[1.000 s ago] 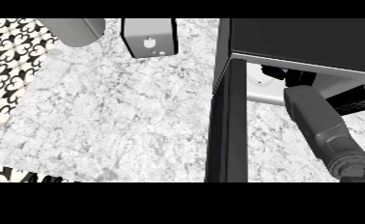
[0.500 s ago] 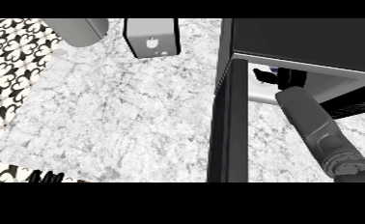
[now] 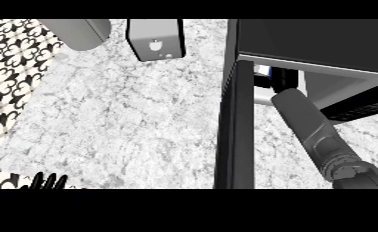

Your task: Pick up the milk, place it into the microwave and close the microwave

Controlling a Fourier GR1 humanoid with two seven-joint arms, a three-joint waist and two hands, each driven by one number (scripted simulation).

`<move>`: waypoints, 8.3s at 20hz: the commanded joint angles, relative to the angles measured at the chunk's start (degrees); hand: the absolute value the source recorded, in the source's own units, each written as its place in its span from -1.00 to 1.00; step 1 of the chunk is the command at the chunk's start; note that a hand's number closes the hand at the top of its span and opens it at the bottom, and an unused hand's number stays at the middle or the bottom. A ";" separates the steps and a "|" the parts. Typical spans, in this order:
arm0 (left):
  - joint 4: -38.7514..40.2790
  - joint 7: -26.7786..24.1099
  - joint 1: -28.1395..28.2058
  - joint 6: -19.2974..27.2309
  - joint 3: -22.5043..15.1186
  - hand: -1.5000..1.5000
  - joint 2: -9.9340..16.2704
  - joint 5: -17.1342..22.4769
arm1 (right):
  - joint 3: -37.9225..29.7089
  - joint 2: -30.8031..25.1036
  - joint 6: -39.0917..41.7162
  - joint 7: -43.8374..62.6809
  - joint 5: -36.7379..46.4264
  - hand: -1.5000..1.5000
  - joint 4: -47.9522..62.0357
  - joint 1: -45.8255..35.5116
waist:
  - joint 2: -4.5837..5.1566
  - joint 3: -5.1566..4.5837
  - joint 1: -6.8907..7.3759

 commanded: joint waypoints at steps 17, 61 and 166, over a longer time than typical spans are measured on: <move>-2.58 -0.47 3.96 -0.86 -0.14 -1.00 0.23 -0.31 | -12.47 4.69 28.00 -17.72 -13.49 -1.00 -7.24 10.32 | -2.02 0.03 -4.94; 6.85 10.20 -9.30 3.37 -22.23 1.00 -5.36 -27.16 | -11.93 -6.72 63.34 -23.58 -27.85 -1.00 -48.75 65.19 | -3.74 -0.31 -9.51; 65.32 24.10 -106.64 51.33 -44.84 1.00 -14.10 21.33 | 11.42 -32.42 90.58 4.36 -50.97 1.00 -95.69 48.22 | 1.96 0.39 -36.44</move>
